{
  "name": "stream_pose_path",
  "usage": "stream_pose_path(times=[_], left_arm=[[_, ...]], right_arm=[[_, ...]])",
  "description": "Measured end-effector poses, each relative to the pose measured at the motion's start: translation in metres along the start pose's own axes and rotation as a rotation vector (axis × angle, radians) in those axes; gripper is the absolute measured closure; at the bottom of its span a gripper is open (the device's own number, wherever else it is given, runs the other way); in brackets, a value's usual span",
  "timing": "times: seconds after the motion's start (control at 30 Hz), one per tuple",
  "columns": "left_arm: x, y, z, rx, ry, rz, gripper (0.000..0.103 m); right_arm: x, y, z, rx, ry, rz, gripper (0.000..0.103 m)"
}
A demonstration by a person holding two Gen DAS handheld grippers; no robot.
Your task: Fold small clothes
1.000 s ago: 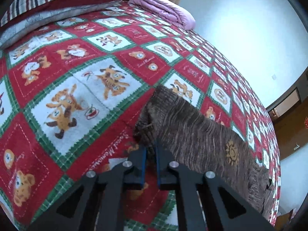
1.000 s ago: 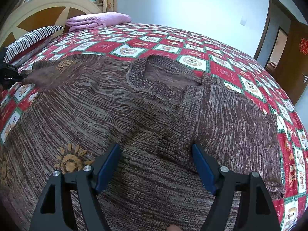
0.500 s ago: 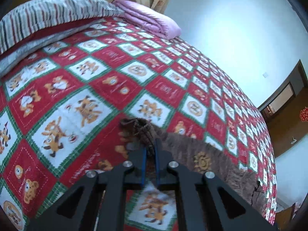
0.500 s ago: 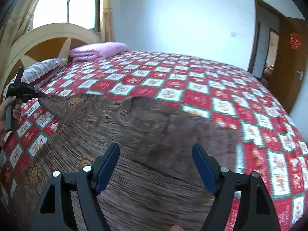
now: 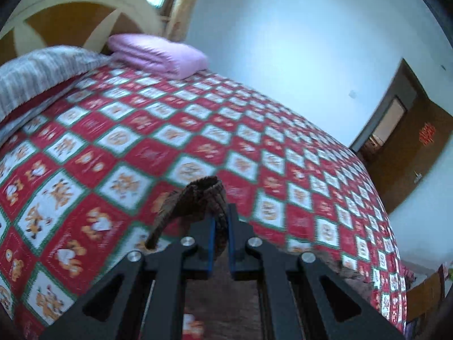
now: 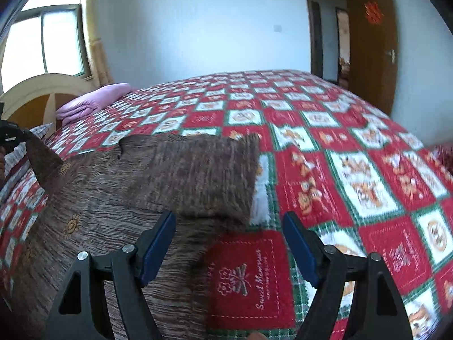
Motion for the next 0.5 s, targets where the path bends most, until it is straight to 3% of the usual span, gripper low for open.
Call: stream_pose_path(times=[0.23,0.43,0.5], left_arm=[[0.004,-0.109,-0.043,0.193,-0.001,-0.073,0.096],[0.028,-0.179,-0.116,0.333,0.065,-0.121,0.096],[0.044,-0.200,-0.153,0.426,0.105,-0.095,0.094]], right_arm=[[0.006,0.000,-0.010,0.022,0.016,0.018,0.025],[0.013,0.011,-0.018,0.006,0.044,0.036,0.025],[0.018,0.015,-0.021,-0.003,0.062,0.035,0.025]])
Point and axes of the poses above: each gripper's, at about its wrist camera, not at the fingertips, and x roughly the way its jaws point, y to its left, z to its top, the point moved 5 cm from there along x, roughly the way its jaws point, and after that the axes turned 1 degree about -z, right-handed, at the moved point
